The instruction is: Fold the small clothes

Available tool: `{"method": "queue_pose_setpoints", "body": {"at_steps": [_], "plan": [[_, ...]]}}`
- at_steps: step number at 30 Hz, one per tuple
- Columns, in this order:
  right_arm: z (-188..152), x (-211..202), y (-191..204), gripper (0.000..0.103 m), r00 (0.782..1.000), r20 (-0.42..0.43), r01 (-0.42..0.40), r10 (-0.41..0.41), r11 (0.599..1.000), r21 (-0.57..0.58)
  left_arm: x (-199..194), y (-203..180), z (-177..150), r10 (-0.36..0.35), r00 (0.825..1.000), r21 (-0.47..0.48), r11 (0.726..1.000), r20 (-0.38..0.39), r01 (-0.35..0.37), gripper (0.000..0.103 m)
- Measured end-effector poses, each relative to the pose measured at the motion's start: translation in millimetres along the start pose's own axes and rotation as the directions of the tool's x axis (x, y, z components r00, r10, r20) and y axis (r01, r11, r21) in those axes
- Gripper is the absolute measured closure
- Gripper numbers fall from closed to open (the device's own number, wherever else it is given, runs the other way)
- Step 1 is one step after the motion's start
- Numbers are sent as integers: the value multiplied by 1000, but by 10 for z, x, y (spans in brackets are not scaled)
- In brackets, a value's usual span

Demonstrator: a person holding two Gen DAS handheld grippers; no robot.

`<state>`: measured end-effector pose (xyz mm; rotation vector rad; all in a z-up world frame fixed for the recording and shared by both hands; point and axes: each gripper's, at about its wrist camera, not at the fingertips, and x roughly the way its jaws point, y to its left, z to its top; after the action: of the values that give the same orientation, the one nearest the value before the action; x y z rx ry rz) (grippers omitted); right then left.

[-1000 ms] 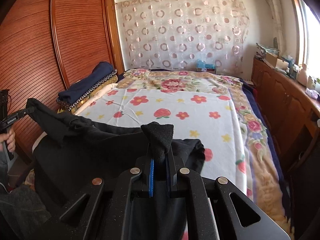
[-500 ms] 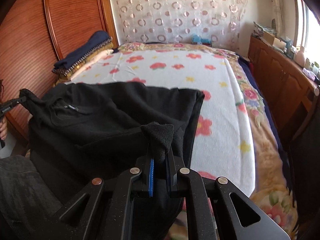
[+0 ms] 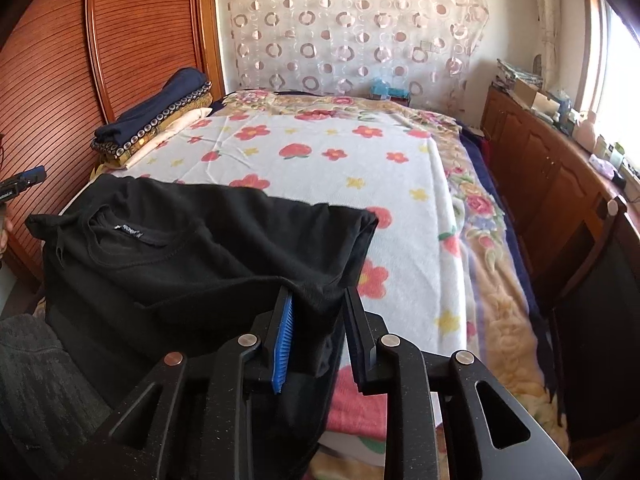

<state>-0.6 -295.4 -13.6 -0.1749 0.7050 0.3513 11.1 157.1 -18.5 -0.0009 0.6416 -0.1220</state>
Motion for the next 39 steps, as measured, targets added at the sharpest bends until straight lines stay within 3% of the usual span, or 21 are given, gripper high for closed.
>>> {"method": "queue_pose_setpoints", "body": {"at_steps": [5,8,17,23,27,32,36,39], "plan": [[71,-127,-71,66,999,36,32,-32,999,-10,336,-50,230,-2,1000,34,999,-29,3,28],[146,-92,-124,63,997,45,62,-62,998,-3,521,-119,343,34,998,86,996,-52,-29,28],[348,451,-144,47,999,41,25,-26,1000,18,924,-149,423,21,992,92,996,-124,-10,28],[446,899,-236,47,998,-59,-17,18,1000,25,1167,-212,335,32,980,116,993,-198,-9,28],[488,1095,-253,47,990,-139,20,-19,1000,13,1259,-256,249,21,971,117,993,-240,8,28],[465,1148,-330,47,987,-160,-21,29,998,51,1284,-245,152,-27,964,78,996,-264,49,28],[528,1155,-401,46,987,-155,-31,43,996,79,1344,-273,64,-72,946,60,994,-317,96,28],[547,1205,-383,46,986,-167,-19,31,997,73,1319,-286,53,-74,946,59,994,-314,97,28]]}}
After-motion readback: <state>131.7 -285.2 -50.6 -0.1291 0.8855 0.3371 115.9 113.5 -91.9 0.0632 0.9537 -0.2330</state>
